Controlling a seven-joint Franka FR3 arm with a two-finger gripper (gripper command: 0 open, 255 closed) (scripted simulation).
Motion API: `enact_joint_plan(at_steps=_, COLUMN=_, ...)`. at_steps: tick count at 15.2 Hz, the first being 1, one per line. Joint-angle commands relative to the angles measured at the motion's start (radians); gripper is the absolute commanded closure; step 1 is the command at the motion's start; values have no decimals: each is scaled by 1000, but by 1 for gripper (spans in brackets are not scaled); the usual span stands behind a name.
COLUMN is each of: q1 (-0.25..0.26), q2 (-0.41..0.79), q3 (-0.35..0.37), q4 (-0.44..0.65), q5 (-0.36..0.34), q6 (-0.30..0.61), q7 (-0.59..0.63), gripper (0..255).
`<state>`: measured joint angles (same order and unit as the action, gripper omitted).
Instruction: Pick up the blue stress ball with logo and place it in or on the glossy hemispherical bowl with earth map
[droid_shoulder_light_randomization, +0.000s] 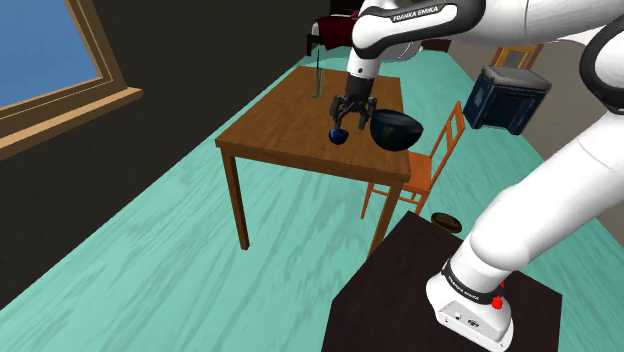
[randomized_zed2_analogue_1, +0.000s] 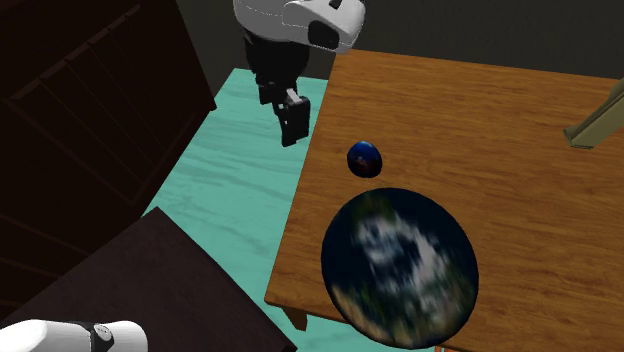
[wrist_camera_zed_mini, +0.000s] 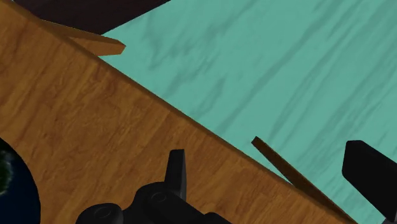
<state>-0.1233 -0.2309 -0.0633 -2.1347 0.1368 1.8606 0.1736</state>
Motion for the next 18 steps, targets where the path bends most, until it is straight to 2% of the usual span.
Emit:
enact_joint_plan(at_steps=1, q1=-17, q2=59, q3=-19, q4=20, q5=27, q6=45, q7=25, gripper=0)
enact_joint_plan(at_steps=11, q1=-101, q2=351, q3=-108, q4=212, q5=202, q6=164, q7=125, gripper=0)
enact_joint_plan(at_steps=18, q1=-97, q2=392, q3=-100, q4=178, q5=227, q6=239, q7=118, gripper=0)
